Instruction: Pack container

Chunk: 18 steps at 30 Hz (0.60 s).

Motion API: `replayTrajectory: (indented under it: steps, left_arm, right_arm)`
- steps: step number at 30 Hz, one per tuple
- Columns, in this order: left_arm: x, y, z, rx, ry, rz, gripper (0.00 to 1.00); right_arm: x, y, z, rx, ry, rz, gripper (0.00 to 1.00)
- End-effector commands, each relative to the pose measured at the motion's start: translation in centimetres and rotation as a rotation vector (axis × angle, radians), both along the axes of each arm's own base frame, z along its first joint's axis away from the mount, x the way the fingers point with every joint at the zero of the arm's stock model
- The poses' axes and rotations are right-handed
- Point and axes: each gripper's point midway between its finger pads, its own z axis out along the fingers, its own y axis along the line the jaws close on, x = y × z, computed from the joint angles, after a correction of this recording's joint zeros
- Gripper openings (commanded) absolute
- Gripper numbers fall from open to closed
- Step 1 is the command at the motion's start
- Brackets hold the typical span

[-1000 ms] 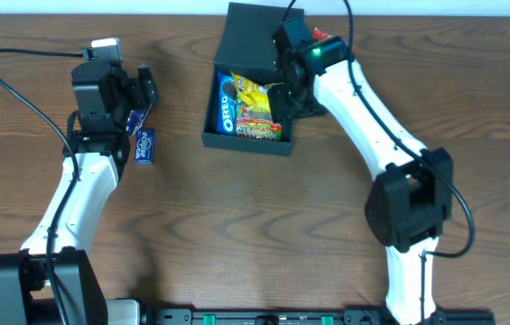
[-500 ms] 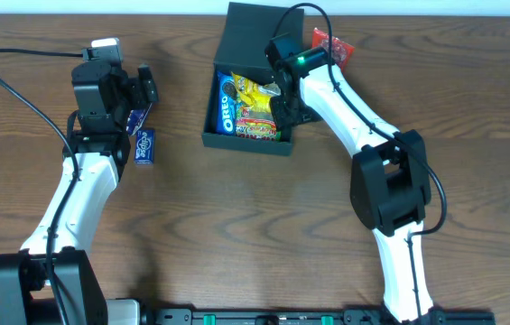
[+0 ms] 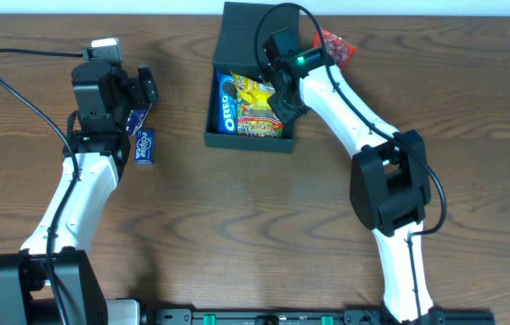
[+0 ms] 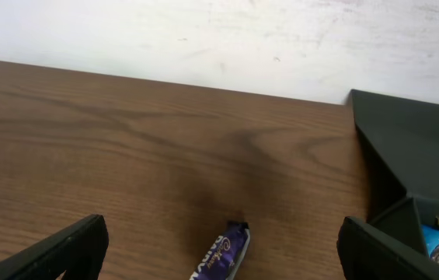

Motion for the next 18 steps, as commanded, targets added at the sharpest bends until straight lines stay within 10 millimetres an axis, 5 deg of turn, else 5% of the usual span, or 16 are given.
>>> replayTrajectory:
  steps: [1, 18]
  left_arm:
    - [0.0, 0.0, 0.81, 0.014, -0.017, -0.01, 0.95]
    - [0.0, 0.0, 0.81, 0.015, -0.017, -0.01, 0.95]
  right_arm:
    - [-0.02, 0.16, -0.48, -0.011, 0.009, 0.062, 0.41]
    - [0.43, 0.65, -0.38, -0.023, -0.005, 0.214, 0.4]
